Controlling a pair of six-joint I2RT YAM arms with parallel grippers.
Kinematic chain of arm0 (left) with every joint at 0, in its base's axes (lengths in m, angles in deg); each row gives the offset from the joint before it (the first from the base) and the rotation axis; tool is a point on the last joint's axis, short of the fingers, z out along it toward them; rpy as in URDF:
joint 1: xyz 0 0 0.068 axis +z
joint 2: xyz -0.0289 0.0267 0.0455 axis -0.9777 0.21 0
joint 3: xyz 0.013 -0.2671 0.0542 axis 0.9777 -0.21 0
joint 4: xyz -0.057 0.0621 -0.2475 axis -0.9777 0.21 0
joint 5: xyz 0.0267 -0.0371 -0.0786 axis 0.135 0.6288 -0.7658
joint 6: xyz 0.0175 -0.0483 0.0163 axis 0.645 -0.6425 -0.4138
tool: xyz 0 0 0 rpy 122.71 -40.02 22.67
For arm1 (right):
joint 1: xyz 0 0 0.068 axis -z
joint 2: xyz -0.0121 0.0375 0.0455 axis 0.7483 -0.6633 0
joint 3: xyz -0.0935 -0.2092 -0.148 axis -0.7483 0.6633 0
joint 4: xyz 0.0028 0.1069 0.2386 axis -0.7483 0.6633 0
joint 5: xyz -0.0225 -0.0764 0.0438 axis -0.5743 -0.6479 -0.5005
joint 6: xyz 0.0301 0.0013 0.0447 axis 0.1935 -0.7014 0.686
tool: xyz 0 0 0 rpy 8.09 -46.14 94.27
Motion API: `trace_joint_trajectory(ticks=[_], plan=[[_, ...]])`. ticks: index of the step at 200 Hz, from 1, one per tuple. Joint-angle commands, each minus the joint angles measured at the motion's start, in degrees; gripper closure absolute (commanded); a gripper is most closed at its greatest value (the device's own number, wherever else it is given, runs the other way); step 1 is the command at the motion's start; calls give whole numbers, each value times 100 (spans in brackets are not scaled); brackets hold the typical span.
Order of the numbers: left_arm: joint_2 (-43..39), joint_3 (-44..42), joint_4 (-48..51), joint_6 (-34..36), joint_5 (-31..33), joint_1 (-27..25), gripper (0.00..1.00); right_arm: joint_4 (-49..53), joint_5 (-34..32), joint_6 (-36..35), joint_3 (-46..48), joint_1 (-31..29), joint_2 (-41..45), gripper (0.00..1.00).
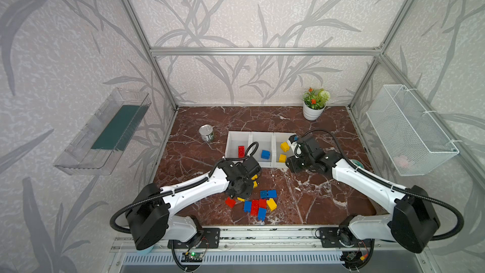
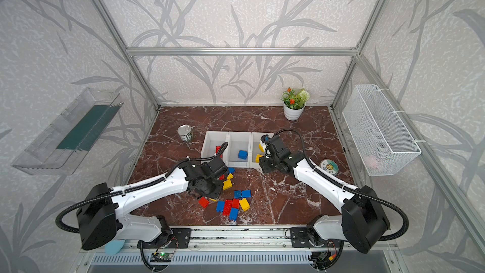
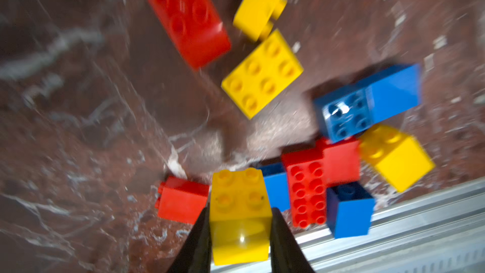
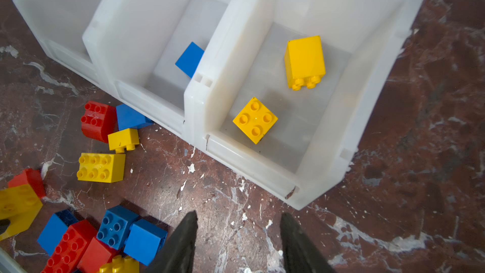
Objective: Sort the legos into containers by color
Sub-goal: 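Grasp a small yellow brick with the left gripper and lift it over the bin, then release the yellow brick into the compartment holding the yellow bricks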
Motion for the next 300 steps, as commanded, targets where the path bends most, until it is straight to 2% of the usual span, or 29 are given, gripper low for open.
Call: trace_joint_trajectory(ticks=[1,29,59,101,132,187,241,260,300], plan=[[131,798,-170,855,760,118,68,33,-415,163,-47,2,385,49],[627,1489,-1132,1290,787,422,68,90,-885,263,-14,98,690,48],[1436,2188,-2067,1712,123,600,68,255,-1263,495,-4,351,1002,49],[2633,3616,-2209,2128,-399,606,68,629,-1459,660,-111,527,1241,49],[3268,4152,-2335,2057,-539,605,68,791,-1343,441,-316,822,1285,49],[3837,4359,-2576,1982,-849,616,67,863,-1178,231,-420,1060,1412,49],[3731,4032,-2848,1949,-1102,653,40,716,-1082,458,-254,1068,1442,47],[3591,3877,-2945,1900,-1061,653,37,671,-1057,449,-179,1068,1453,47],[3050,3231,-3422,1752,-832,757,37,620,-804,339,-165,1060,1385,47]])
